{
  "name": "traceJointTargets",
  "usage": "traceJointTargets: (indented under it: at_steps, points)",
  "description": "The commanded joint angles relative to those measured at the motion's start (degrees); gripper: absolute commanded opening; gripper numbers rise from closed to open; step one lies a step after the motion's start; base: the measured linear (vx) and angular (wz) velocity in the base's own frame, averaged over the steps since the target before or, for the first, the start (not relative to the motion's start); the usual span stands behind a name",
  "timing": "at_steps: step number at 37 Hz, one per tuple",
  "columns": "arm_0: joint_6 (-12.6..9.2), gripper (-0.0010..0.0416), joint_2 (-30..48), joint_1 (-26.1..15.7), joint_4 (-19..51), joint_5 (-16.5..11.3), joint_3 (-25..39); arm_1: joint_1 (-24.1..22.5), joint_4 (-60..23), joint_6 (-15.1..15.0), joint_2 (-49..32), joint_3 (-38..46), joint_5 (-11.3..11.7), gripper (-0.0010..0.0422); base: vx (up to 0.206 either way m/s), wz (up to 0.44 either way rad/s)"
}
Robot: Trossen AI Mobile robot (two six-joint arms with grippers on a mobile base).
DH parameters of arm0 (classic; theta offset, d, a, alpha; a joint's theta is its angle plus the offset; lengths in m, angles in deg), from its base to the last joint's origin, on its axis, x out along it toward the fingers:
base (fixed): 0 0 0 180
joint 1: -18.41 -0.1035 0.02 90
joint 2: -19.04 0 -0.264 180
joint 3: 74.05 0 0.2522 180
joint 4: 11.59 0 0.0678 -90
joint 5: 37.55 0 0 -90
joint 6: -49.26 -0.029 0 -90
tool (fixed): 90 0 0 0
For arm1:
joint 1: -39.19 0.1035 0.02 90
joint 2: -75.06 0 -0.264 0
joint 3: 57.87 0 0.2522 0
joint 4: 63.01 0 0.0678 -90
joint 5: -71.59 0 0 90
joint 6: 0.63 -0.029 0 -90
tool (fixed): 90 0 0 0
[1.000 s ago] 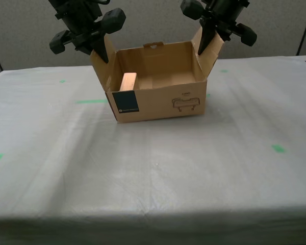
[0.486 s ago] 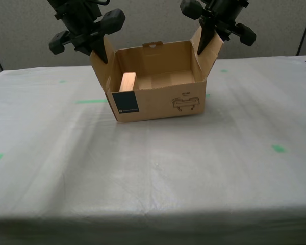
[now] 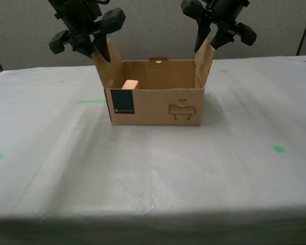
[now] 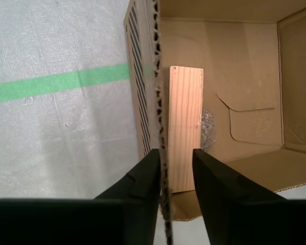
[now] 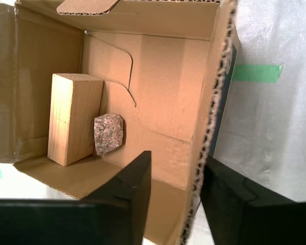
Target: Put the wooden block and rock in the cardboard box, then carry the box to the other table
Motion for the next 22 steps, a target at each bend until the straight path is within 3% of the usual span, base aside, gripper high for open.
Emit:
traceJointTargets:
  at_steps: [1, 12, 22]
  points:
    - [-0.1, 0.0154, -0.1, 0.0, -0.1, -0.1, 0.0, 0.0, -0.2, -0.2, 0.0, 0.0, -0.2, 0.0115, 0.0, 0.0]
    - [-0.1, 0.0282, -0.1, -0.1, -0.1, -0.1, 0.0, 0.0, -0.3, 0.0, 0.0, 0.0, -0.2, 0.0213, 0.0, 0.0]
    - [-0.1, 0.0376, -0.1, -0.1, 0.0, -0.1, 0.0, 0.1, -1.4, -0.1, 0.0, 0.0, -0.2, 0.0268, 0.0, 0.0]
